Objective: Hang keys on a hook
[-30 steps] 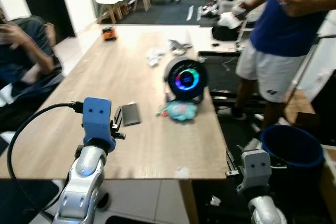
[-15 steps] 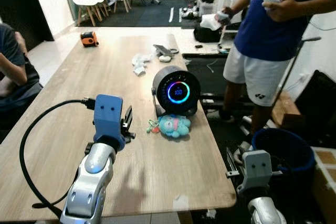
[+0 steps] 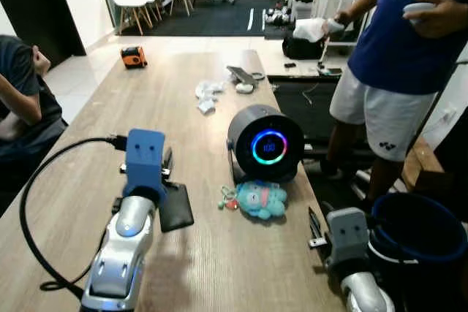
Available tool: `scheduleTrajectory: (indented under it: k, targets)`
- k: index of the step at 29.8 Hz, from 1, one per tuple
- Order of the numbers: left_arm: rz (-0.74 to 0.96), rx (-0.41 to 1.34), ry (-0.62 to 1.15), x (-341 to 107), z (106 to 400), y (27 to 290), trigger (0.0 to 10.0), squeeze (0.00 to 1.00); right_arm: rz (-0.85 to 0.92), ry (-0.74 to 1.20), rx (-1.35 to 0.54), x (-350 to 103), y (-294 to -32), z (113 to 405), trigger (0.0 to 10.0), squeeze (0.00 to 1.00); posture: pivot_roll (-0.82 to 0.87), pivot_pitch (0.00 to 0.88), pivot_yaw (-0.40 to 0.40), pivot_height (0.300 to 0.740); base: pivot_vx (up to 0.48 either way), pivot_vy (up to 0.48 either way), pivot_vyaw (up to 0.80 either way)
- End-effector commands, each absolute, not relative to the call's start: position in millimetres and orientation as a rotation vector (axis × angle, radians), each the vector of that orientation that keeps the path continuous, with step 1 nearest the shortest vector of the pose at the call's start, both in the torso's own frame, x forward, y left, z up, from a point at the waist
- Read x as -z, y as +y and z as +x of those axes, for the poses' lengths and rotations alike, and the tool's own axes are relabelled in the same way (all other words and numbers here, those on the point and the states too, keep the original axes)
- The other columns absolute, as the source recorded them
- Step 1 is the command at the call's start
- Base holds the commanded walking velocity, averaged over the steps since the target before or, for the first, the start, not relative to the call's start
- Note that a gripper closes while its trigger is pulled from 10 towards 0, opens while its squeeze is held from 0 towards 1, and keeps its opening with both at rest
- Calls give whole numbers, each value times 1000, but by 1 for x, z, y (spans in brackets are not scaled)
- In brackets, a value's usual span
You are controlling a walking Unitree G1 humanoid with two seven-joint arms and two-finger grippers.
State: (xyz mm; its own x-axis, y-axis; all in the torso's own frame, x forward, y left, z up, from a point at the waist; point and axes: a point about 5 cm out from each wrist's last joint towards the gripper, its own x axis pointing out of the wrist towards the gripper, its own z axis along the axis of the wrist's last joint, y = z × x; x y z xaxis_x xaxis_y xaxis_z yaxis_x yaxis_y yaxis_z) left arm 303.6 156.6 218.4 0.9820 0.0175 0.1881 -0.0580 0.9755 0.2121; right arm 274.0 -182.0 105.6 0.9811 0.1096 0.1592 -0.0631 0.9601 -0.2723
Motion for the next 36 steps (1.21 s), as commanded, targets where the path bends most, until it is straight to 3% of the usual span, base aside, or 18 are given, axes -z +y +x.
scheduleTrajectory:
  k: [1, 3, 6, 11, 15, 17, 23, 30, 36]
  targets:
    - [275, -37, -158, -214, 304, 159, 10000, 0, -289, -168, -105, -102, -181, 271, 10000, 0, 44, 119, 83, 740, 0, 0, 0]
    - [275, -37, -158, -214, 304, 159, 10000, 0, -289, -168, -105, -102, -181, 271, 10000, 0, 44, 119, 83, 740, 0, 0, 0]
    - [413, 141, -39, -201, 300, 159, 10000, 0, -289, -169, -114, -102, -177, 271, 10000, 0, 51, 126, 86, 740, 0, 0, 0]
    - [326, 242, 109, -183, 299, 138, 10000, 0, -290, -178, -121, -105, -175, 275, 10000, 0, 53, 134, 87, 740, 0, 0, 0]
    - [305, 247, 129, -180, 300, 131, 10000, 0, -289, -183, -123, -106, -174, 276, 10000, 0, 53, 134, 87, 740, 0, 0, 0]
    - [248, 263, 166, -173, 307, 111, 10000, 0, -279, -199, -123, -112, -170, 280, 10000, 0, 51, 149, 90, 740, 0, 0, 0]
    - [179, 271, 226, -163, 324, 96, 10000, 0, -246, -208, -113, -116, -167, 281, 10000, 0, 48, 173, 95, 740, 0, 0, 0]
    - [192, 259, 258, -161, 339, 98, 10000, 0, -234, -219, -113, -119, -163, 279, 10000, 0, 27, 204, 122, 740, 0, 0, 0]
    - [202, 164, 238, -174, 357, 117, 10000, 0, -217, -226, -98, -121, -160, 273, 10000, 0, 22, 224, 144, 740, 0, 0, 0]
